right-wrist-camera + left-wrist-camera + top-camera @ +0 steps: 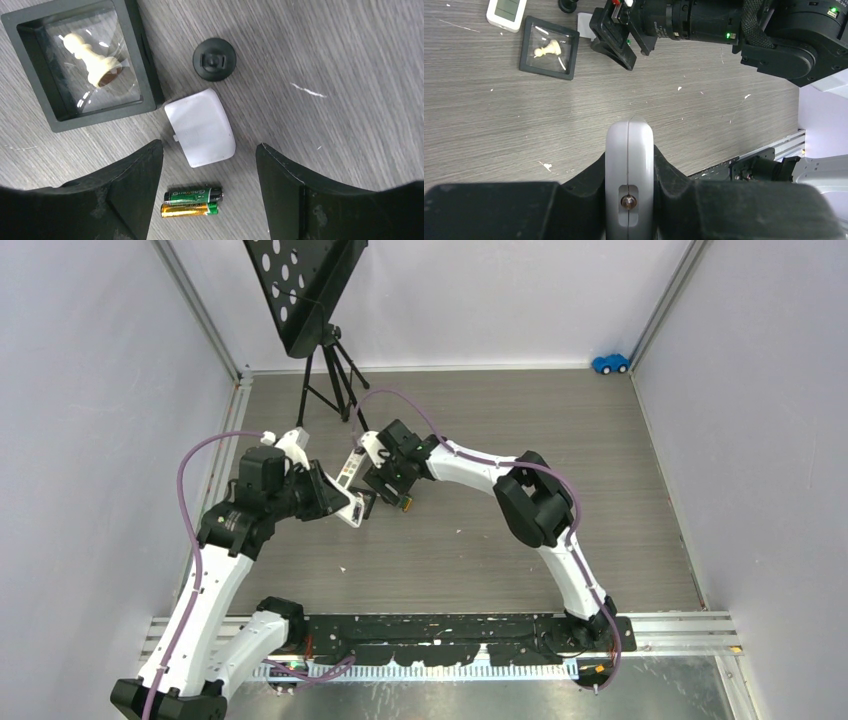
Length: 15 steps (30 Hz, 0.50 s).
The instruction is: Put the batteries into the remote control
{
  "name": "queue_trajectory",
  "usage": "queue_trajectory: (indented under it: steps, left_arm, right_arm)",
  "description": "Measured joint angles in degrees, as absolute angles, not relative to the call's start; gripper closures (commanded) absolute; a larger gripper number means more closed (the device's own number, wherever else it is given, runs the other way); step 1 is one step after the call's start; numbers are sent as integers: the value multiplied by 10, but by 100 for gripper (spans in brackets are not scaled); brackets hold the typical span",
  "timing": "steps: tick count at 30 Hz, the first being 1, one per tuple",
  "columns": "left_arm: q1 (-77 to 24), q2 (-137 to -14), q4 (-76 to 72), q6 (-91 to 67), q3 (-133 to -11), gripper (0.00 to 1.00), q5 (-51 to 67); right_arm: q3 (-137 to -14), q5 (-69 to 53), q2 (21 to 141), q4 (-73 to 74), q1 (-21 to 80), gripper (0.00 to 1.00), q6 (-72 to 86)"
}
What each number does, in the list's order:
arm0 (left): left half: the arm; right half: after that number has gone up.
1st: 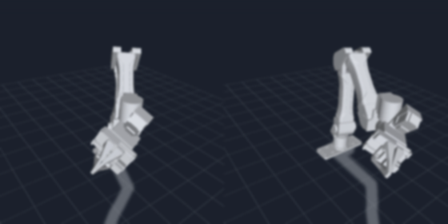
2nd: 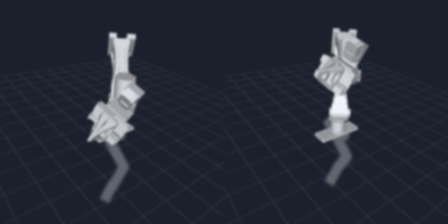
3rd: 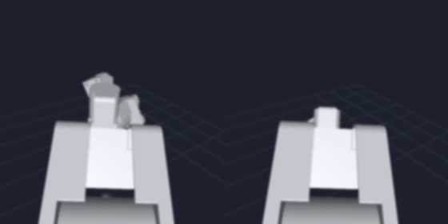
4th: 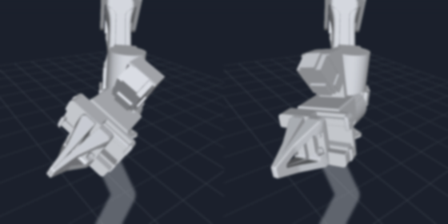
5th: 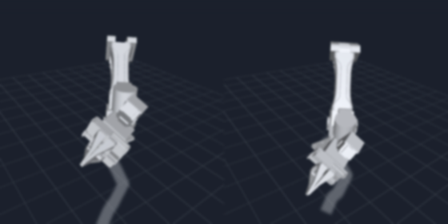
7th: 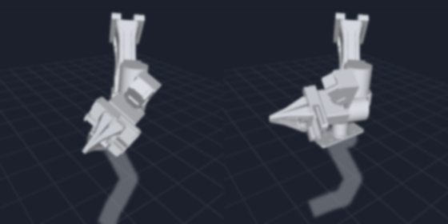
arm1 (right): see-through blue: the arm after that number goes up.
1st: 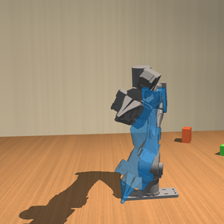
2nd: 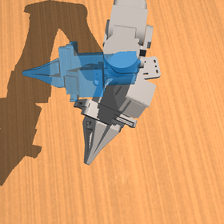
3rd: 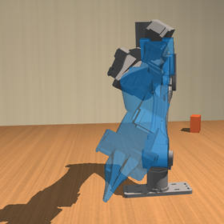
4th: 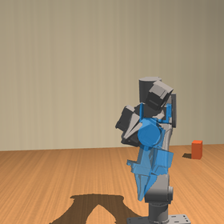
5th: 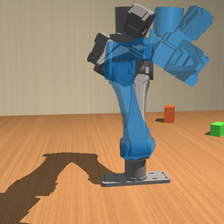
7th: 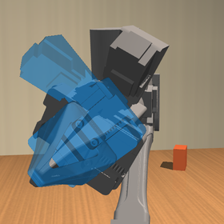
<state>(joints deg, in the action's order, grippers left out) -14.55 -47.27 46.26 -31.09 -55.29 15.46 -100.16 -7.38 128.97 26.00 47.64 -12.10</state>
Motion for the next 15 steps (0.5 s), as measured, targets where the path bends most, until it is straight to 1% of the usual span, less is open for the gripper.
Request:
queue_trajectory:
  steps: [4, 6, 8, 10, 13, 15]
  left_arm:
    - [-145, -475, 466, -310, -554, 100, 154]
    - [-145, -477, 466, -310, -554, 100, 154]
    - [-145, -480, 467, -310, -554, 100, 154]
    - [-145, -483, 467, -310, -555, 100, 155]
    - [-145, -486, 467, -310, -555, 100, 156]
    - [-145, -487, 467, -310, -555, 100, 157]
  right_arm:
    - [-1020, -74, 1304, 260, 478, 36, -131]
    - [-1034, -72, 1313, 259, 478, 42, -131]
    - [-1043, -69, 1320, 258, 478, 51, -130]
    - [-1046, -63, 1322, 257, 478, 57, -124]
    - [-1047, -46, 1322, 257, 478, 60, -113]
    - [-1047, -31, 1322, 256, 476, 61, -104]
